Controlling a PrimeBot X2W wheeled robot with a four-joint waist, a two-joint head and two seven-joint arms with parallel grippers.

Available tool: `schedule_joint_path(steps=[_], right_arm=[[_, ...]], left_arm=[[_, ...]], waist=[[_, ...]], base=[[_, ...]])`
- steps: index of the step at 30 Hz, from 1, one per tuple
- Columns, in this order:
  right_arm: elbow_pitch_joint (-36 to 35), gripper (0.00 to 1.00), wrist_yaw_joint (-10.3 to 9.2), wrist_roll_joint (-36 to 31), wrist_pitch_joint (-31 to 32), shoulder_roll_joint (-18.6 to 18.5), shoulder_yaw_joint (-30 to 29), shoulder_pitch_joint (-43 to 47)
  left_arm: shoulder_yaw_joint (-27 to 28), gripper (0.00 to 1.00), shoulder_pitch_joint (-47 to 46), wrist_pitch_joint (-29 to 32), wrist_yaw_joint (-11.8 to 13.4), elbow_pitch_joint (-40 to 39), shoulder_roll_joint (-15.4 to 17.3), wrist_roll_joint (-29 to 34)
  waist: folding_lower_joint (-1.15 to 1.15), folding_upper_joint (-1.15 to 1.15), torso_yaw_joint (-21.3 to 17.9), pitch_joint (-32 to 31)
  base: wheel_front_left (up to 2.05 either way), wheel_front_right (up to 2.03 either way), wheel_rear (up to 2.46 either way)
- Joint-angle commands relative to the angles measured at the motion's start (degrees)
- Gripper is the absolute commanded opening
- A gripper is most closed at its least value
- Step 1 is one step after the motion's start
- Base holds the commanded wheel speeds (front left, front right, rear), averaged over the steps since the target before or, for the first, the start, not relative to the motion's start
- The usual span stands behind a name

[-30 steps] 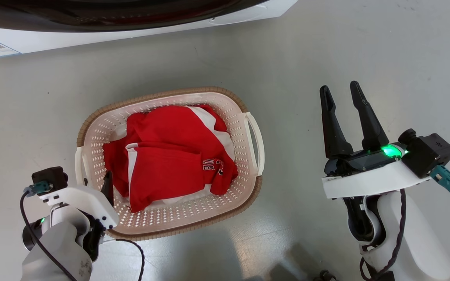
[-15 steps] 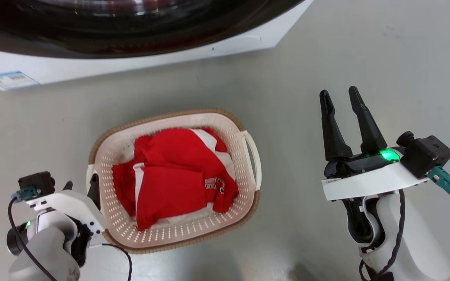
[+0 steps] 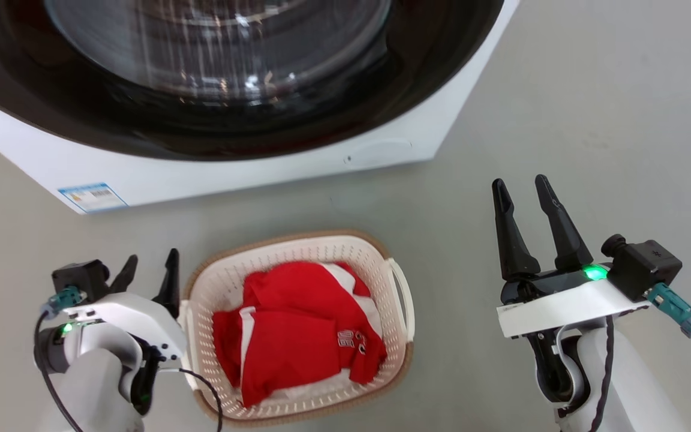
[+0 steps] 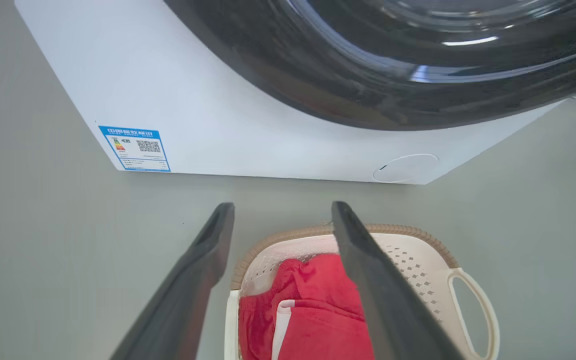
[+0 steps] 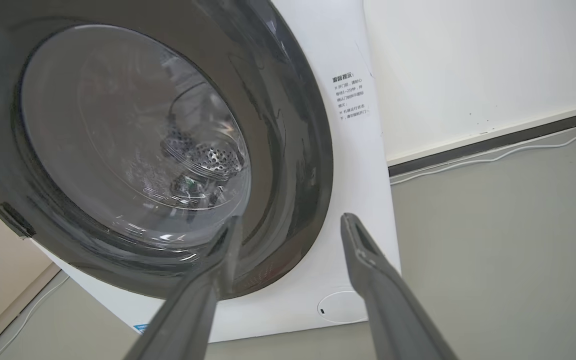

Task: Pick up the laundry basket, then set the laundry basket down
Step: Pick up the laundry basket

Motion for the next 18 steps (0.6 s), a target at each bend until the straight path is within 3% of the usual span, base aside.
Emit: schedule_joint_path(steps=[1, 18], right_arm=[[-0.93, 1.0, 0.41, -0.64, -0.78, 0.09, 0.75, 0.92], [-0.63, 1.0, 0.41, -3.58, -0.78, -0.34, -1.76, 5.87]], left_arm=[[2.13, 1.0, 1.3, -0.35, -0.2, -2.63, 0.95, 1.33], [10.17, 1.0, 13.54, -0.35, -0.71, -25.51, -5.27, 10.08]], waist=[[0.0, 0.0, 1.61, -3.12], [0.0, 0.0, 6.38, -13.2]], base=[[0.0, 0.0, 0.0], [0.0, 0.0, 0.0]])
